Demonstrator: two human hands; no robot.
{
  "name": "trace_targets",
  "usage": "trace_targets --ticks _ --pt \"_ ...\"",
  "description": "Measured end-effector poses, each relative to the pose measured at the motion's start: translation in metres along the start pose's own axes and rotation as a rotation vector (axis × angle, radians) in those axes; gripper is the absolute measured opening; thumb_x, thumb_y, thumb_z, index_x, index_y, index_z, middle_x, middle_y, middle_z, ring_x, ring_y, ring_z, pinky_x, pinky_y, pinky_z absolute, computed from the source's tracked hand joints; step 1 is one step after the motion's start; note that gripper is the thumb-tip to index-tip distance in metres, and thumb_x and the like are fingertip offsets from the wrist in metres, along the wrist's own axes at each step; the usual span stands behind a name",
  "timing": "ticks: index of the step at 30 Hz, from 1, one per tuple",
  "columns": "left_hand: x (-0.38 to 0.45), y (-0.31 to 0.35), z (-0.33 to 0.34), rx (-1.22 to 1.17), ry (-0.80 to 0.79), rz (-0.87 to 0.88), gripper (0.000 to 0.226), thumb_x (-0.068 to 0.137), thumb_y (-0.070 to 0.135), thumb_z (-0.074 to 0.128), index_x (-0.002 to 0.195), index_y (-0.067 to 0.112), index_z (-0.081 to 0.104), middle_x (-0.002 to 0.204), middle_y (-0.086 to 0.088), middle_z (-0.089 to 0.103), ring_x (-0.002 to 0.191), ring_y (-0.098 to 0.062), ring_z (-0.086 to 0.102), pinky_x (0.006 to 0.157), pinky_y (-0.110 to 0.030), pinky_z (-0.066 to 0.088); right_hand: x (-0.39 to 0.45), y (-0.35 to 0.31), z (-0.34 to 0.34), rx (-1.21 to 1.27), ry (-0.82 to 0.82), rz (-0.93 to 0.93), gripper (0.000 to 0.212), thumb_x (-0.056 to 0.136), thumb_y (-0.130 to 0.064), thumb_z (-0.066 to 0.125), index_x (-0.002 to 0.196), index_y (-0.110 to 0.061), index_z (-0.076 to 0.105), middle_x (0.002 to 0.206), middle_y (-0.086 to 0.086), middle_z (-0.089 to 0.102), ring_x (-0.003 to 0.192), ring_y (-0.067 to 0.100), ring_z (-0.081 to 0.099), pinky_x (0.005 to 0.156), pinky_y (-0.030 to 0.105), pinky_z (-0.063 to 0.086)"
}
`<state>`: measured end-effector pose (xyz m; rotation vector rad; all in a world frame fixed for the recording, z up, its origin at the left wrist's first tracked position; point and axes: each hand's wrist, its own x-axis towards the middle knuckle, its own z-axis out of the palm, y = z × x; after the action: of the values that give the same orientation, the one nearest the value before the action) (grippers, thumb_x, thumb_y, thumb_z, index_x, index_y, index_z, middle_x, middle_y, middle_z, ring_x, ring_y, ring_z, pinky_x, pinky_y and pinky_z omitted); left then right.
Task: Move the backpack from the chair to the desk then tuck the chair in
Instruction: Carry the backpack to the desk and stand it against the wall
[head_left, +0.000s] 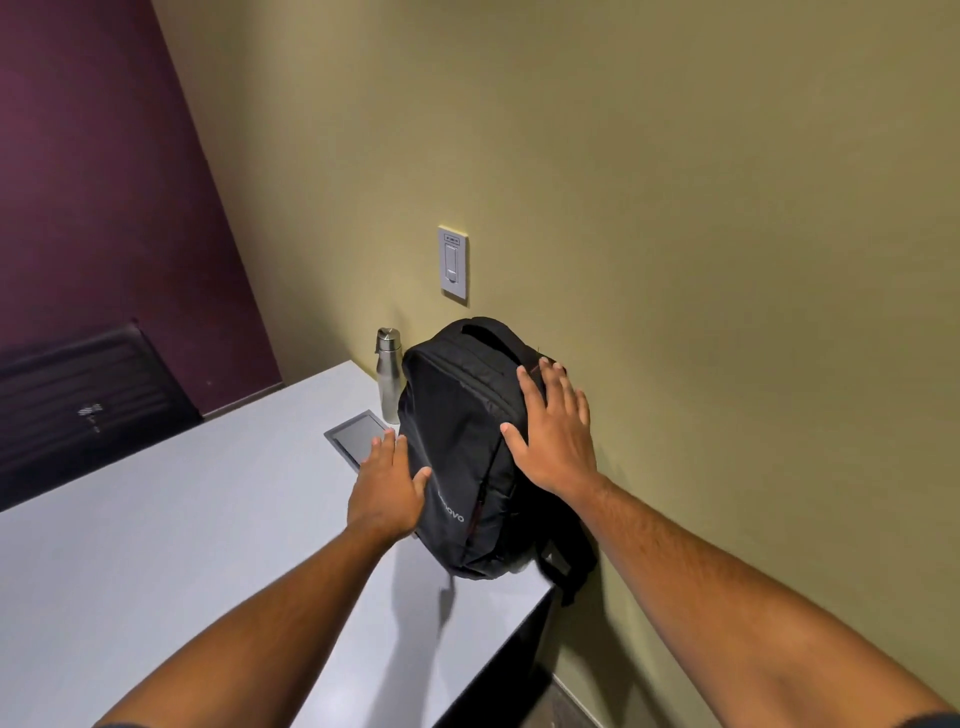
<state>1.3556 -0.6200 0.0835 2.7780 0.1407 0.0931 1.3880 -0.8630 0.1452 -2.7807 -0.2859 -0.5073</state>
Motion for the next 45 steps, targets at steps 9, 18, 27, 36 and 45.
trace_targets --ticks 9,18,27,36,45 --pt "-0.099 -0.021 -0.026 0.145 0.003 0.15 0.074 0.105 0.058 0.036 0.163 0.017 0.015 0.172 -0.006 0.01 0.16 -0.029 0.008 0.129 -0.045 0.012 -0.118 -0.027 -0.022 -0.11 -0.099 0.04 0.083 0.106 -0.048 0.056 0.171 -0.02 0.014 0.181 0.007 0.003 0.168 0.027 -0.004 0.134 0.056 0.005" --pt "-0.209 -0.035 -0.061 0.131 0.019 0.217 0.073 0.106 0.055 0.035 0.163 0.015 0.013 0.173 -0.007 0.009 0.16 -0.028 0.005 0.131 -0.044 0.01 -0.225 -0.065 -0.04 -0.188 -0.247 0.023 0.087 0.106 -0.052 0.055 0.172 -0.018 0.01 0.181 0.006 -0.006 0.167 0.026 -0.01 0.133 0.054 -0.002" --pt "-0.308 -0.033 -0.077 0.184 -0.002 0.223 0.076 0.106 0.056 0.036 0.163 0.015 0.008 0.173 -0.007 0.003 0.16 -0.027 0.001 0.131 -0.044 0.008 -0.316 -0.084 -0.073 -0.161 -0.271 0.05 0.087 0.107 -0.053 0.054 0.172 -0.017 0.009 0.181 0.008 -0.009 0.167 0.027 -0.011 0.134 0.049 -0.002" --pt "-0.432 -0.012 -0.083 0.193 0.05 0.21 0.077 0.104 0.059 0.037 0.163 0.018 0.01 0.173 -0.006 0.001 0.16 -0.028 0.0 0.129 -0.044 0.007 -0.426 -0.102 -0.137 -0.159 -0.254 0.024 0.085 0.107 -0.054 0.054 0.171 -0.017 0.013 0.181 0.009 -0.004 0.168 0.027 -0.007 0.134 0.051 0.001" --pt "-0.567 -0.02 -0.101 0.181 0.096 0.202 0.078 0.102 0.061 0.042 0.163 0.022 0.012 0.173 -0.002 0.0 0.16 -0.026 0.0 0.122 -0.04 -0.001 -0.544 -0.14 -0.19 -0.186 -0.292 -0.026 0.089 0.105 -0.056 0.055 0.171 -0.015 0.012 0.181 0.01 -0.005 0.168 0.028 -0.007 0.134 0.056 0.004"
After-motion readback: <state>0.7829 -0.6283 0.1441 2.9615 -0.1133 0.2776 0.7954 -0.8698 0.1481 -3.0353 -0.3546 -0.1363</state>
